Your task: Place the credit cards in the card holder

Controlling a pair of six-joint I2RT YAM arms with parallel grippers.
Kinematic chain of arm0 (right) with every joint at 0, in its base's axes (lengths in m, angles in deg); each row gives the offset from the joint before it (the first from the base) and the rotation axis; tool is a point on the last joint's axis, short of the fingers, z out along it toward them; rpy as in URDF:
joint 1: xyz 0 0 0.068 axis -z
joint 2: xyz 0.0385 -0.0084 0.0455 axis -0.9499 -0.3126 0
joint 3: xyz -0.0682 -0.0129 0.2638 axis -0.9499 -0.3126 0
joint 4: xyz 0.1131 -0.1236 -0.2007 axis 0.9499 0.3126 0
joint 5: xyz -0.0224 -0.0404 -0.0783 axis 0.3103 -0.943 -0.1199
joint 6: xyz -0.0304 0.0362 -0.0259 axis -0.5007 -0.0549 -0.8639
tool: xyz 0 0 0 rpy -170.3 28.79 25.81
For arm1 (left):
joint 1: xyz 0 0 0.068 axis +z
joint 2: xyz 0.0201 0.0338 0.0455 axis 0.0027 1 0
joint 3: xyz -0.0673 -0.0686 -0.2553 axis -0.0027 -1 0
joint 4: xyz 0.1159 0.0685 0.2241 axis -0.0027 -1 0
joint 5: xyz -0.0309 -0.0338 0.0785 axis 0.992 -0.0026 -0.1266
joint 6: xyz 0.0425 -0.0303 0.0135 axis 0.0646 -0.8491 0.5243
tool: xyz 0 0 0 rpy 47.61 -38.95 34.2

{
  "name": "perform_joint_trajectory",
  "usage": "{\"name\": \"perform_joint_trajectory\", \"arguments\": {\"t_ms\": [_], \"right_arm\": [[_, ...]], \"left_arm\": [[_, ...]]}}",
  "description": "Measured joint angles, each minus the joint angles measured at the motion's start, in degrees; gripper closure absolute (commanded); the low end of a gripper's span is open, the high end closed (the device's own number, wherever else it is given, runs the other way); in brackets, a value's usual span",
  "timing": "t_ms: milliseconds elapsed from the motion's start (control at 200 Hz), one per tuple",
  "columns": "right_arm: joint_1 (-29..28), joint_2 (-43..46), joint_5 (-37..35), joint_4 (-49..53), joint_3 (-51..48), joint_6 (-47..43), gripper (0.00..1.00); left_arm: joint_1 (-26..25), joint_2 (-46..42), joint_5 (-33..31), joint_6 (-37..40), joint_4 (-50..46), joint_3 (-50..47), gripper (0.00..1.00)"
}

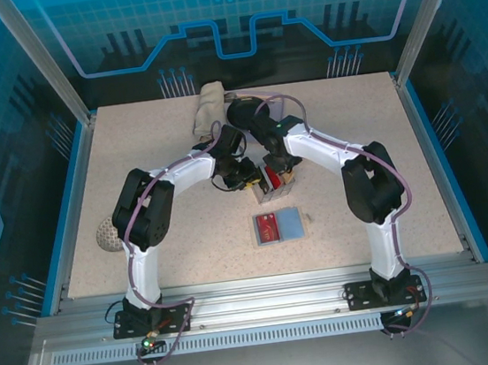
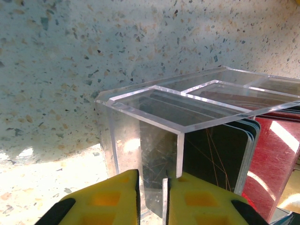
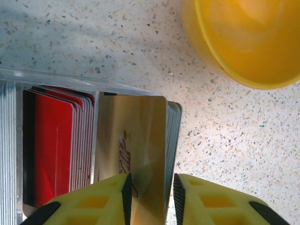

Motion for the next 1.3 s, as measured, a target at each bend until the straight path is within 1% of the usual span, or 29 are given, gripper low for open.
{"name": "perform_joint_trajectory", "arguments": {"t_ms": [105,370,550,755,935,1005,1295], "right_arm": [[-0.1,0.1,-0.1,0.0,0.0,0.0,0.77],[-0.1,0.8,-0.2,0.0,0.0,0.4,0.81],[-0.1,1.3,-0.2,0.0,0.0,0.6,0.82],[-0.1,2.4,-0.1,0.0,0.0,0.6,0.86],[-0.2,3.4,0.2,0.0,0.0,0.8,0.85],[-0.2,3.6,0.2,0.0,0.0,0.9,0.83],[-0.2,3.6,0.2,-0.2,-1.3,1.1,0.82]], "left_arm": [[0.0,0.0,0.0,0.0,0.0,0.0,0.8],[0.0,0.0,0.0,0.0,0.1,0.0,0.8],[0.0,-0.1,0.0,0.0,0.4,-0.3,0.8],[0.0,-0.2,0.0,0.0,0.6,-0.4,0.8],[0.0,-0.2,0.0,0.0,0.7,-0.4,0.8],[0.0,-0.2,0.0,0.0,0.7,-0.4,0.8],[0.0,-0.2,0.0,0.0,0.7,-0.4,0.8]]}}
